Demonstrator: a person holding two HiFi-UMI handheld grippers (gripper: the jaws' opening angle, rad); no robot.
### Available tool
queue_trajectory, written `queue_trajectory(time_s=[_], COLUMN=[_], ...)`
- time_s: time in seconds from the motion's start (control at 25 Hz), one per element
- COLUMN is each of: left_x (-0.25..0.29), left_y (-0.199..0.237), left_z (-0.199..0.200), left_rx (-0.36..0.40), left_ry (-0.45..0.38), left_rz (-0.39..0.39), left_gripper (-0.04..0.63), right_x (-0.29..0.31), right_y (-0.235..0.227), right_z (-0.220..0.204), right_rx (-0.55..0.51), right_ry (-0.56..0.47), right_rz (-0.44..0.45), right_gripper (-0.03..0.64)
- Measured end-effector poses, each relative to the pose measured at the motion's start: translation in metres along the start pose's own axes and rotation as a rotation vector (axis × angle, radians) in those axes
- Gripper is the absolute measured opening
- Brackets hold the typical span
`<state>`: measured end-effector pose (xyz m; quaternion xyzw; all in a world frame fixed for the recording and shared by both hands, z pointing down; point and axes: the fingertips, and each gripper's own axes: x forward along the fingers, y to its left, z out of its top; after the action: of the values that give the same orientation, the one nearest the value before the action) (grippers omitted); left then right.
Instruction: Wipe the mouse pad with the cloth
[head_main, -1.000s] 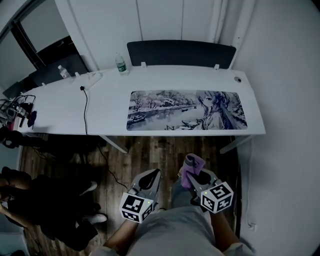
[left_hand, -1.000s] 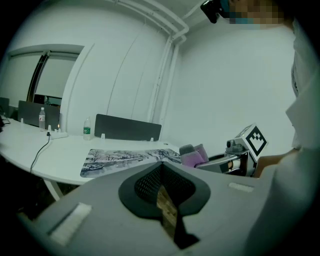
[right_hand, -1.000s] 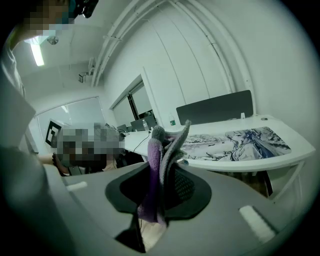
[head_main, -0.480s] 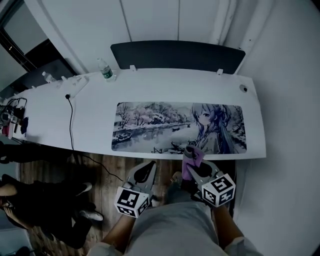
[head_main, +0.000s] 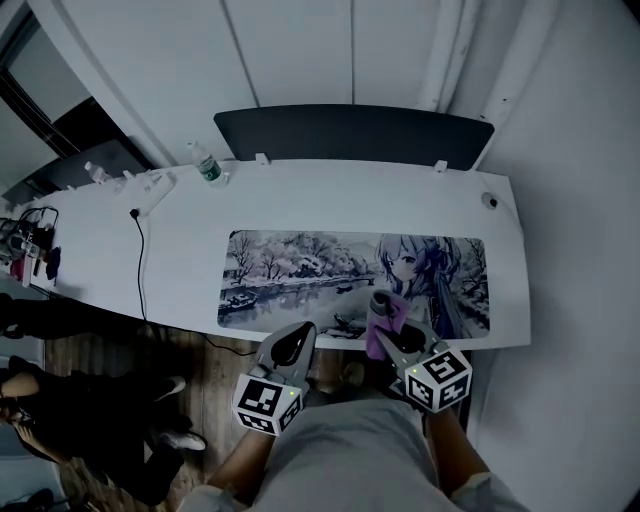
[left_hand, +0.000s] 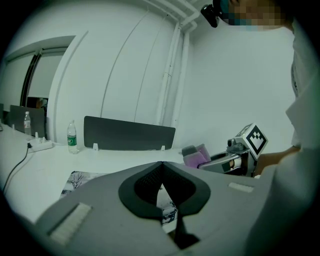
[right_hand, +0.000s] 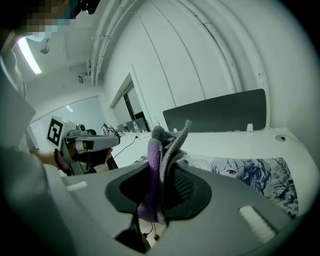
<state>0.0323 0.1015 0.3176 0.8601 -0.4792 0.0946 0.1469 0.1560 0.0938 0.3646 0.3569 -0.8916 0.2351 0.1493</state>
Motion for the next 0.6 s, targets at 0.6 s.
queue_trajectory(time_s=[0.6], left_x=[0.016], left_y=[0.014], left_z=[0.003], left_rx=[-0.001], left_ry=[0.030], left_rz=[-0.017], left_gripper=[0.020], right_x=[0.013], right_y=[-0.013], right_z=[0.007], right_rx=[0.030], right_ry=[0.004], right_rz=[-0.032], right_gripper=[0.099])
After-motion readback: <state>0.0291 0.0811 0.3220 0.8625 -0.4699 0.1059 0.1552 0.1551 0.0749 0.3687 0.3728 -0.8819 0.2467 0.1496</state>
